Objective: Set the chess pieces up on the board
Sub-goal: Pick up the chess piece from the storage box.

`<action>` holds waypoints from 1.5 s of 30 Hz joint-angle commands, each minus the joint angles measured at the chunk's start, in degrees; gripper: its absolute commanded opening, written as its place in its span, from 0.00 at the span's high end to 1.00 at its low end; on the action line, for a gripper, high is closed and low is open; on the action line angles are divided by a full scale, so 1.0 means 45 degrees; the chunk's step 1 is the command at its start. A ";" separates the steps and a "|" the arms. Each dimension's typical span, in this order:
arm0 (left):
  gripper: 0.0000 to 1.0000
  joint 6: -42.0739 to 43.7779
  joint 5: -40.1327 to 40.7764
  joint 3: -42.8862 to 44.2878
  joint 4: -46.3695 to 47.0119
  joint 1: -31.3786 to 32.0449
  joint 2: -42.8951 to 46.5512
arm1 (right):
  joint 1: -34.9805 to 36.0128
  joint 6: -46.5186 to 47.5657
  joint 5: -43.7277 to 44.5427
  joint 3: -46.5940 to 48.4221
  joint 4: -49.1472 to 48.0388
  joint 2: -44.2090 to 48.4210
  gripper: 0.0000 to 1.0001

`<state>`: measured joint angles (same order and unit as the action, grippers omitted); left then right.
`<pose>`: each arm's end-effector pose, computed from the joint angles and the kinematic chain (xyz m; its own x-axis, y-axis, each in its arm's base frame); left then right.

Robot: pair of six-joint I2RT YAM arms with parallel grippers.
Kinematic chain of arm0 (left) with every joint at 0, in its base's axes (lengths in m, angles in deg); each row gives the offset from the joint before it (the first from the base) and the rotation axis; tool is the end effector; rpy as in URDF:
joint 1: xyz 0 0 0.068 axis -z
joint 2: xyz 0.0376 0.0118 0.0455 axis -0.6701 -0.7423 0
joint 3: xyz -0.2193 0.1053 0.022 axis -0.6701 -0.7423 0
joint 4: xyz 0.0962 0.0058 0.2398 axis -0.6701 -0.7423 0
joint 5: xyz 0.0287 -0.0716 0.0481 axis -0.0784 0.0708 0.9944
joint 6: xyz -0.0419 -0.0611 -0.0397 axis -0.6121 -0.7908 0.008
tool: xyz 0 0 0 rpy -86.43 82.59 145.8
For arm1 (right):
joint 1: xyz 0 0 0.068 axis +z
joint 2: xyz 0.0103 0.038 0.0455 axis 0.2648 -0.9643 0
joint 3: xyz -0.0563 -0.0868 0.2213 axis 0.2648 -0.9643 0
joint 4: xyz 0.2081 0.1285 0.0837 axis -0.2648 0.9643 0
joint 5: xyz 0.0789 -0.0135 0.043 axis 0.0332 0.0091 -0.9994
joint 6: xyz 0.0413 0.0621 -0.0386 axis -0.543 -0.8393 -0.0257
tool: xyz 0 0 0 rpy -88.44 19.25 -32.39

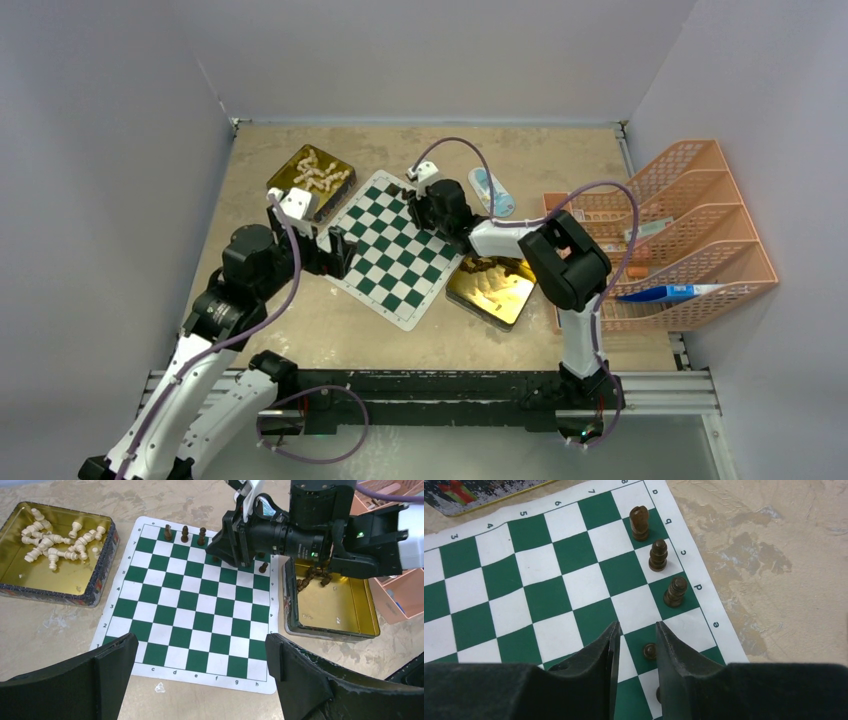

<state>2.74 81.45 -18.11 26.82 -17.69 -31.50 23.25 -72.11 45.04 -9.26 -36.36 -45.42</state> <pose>0.1801 -0.0875 0.3157 -0.3459 -0.0466 -0.9371 0.4185 0.8862 -0.1985 0.3690 0.2892 0.1392 -0.2468 -0.1373 -0.9593 -0.5686 0.8221 0.0286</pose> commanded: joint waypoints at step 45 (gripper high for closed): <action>0.00 -0.0118 -0.1648 -0.0120 0.0078 -0.0028 -0.0895 | -0.0039 -1.9024 0.6763 -0.2953 1.3323 0.7326 0.70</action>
<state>1.06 75.09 -18.64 24.61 -17.69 -36.70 23.19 -151.75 72.03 -23.49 22.57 -10.93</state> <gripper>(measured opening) 0.998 0.300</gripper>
